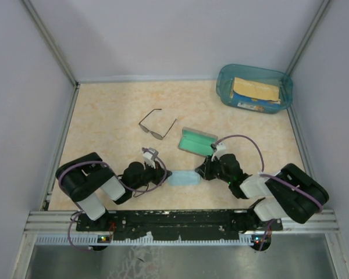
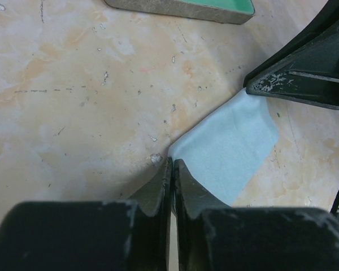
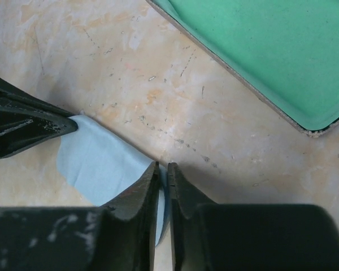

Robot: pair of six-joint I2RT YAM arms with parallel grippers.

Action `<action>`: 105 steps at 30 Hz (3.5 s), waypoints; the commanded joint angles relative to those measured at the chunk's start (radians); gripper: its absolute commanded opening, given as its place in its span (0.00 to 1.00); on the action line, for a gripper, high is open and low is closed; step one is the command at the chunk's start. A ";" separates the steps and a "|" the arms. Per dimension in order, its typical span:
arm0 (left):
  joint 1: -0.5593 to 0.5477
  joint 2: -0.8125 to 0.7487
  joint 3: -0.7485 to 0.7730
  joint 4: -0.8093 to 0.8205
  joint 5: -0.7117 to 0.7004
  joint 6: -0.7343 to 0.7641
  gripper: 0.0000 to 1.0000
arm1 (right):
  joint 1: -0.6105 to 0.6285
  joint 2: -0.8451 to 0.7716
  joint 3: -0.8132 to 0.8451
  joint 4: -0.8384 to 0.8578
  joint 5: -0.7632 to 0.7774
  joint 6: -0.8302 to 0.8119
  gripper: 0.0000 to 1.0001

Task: Organize the sunglasses
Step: Pick up the glasses cleaning cloth from the center of the board.

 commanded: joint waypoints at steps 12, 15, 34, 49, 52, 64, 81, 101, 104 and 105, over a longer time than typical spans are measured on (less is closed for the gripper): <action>0.003 -0.021 0.055 -0.053 -0.017 0.019 0.00 | -0.010 -0.039 -0.016 0.095 0.000 -0.009 0.00; 0.002 -0.033 0.080 -0.087 -0.023 0.042 0.00 | -0.010 -0.062 -0.034 0.137 0.025 -0.009 0.00; 0.069 0.026 0.270 -0.153 0.060 0.162 0.00 | -0.010 -0.183 -0.039 0.145 0.240 -0.091 0.00; 0.133 0.135 0.410 -0.146 0.157 0.220 0.00 | -0.028 -0.097 -0.017 0.259 0.327 -0.131 0.00; 0.137 0.151 0.435 -0.149 0.167 0.223 0.00 | -0.042 -0.081 -0.016 0.280 0.325 -0.136 0.00; 0.164 0.204 0.512 -0.172 0.195 0.253 0.00 | -0.096 0.005 -0.002 0.384 0.289 -0.122 0.00; 0.197 0.250 0.581 -0.195 0.238 0.276 0.00 | -0.128 0.088 0.021 0.484 0.269 -0.138 0.00; 0.199 0.278 0.624 -0.210 0.262 0.295 0.00 | -0.141 0.154 0.019 0.571 0.274 -0.175 0.00; 0.199 0.281 0.624 -0.209 0.261 0.295 0.00 | -0.143 0.165 0.017 0.603 0.274 -0.177 0.00; 0.199 0.281 0.624 -0.209 0.261 0.295 0.00 | -0.143 0.168 0.016 0.607 0.274 -0.178 0.00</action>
